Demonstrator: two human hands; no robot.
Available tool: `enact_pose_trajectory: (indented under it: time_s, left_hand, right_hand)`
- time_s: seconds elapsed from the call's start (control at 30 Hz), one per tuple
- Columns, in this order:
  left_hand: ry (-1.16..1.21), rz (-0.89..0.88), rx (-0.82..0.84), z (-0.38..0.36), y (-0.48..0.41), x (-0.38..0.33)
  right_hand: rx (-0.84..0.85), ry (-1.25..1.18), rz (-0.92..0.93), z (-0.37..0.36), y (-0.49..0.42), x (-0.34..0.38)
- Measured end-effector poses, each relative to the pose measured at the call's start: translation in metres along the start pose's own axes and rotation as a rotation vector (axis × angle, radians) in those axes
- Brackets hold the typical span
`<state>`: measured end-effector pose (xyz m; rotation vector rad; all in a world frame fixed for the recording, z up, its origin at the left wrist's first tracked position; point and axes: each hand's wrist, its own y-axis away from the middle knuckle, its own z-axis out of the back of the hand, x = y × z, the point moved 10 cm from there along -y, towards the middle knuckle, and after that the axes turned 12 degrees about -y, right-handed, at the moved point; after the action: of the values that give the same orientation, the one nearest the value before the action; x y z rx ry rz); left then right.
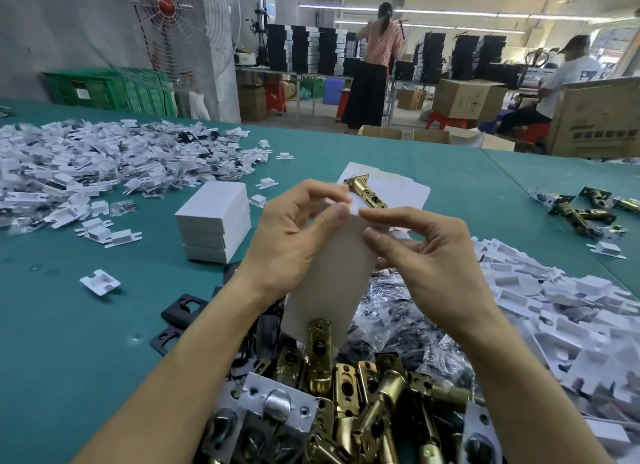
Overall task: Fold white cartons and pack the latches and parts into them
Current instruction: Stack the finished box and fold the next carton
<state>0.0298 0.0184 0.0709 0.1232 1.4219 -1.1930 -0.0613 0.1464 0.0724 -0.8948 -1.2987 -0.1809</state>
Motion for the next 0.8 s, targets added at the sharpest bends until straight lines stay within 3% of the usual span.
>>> enact_pose_trajectory:
  time_s: [0.17,0.23,0.3,0.37,0.43,0.47,0.57,0.67,0.73,0.8]
  left_hand:
    - [-0.233,0.129,-0.439,0.057,0.004,0.005]
    - [-0.197,0.264,-0.446,0.063,0.006,0.017]
    - [-0.028,0.472,-0.211,0.040,0.003,0.039]
    - [0.297,0.662,0.152,-0.004,0.014,0.051]
    - [0.538,0.682,0.419,-0.034,0.024,0.038]
    - [0.641,0.661,0.454,-0.038,0.025,0.030]
    - [0.777,0.675,0.273,-0.030,0.019,0.032]
    - [0.529,0.687,-0.037,-0.001,0.013,0.053]
    - [0.389,0.671,-0.166,0.013,0.012,0.060]
    - [0.372,0.707,-0.237,0.020,0.016,0.065]
  right_hand:
    - [-0.189,-0.059,0.126,0.029,-0.001,0.021]
    - [-0.159,0.000,0.166,0.024,0.000,0.026]
    - [-0.089,0.085,0.227,0.010,0.003,0.033]
    - [0.006,0.170,0.298,-0.007,0.007,0.040]
    - [0.094,0.226,0.320,-0.022,0.011,0.039]
    - [0.133,0.225,0.305,-0.028,0.012,0.036]
    - [0.265,0.211,0.167,-0.045,0.013,0.019]
    - [0.314,0.422,0.037,-0.046,0.012,-0.002]
    - [0.373,0.555,-0.062,-0.046,0.014,-0.015]
    - [0.538,0.589,-0.188,-0.056,0.022,-0.031]
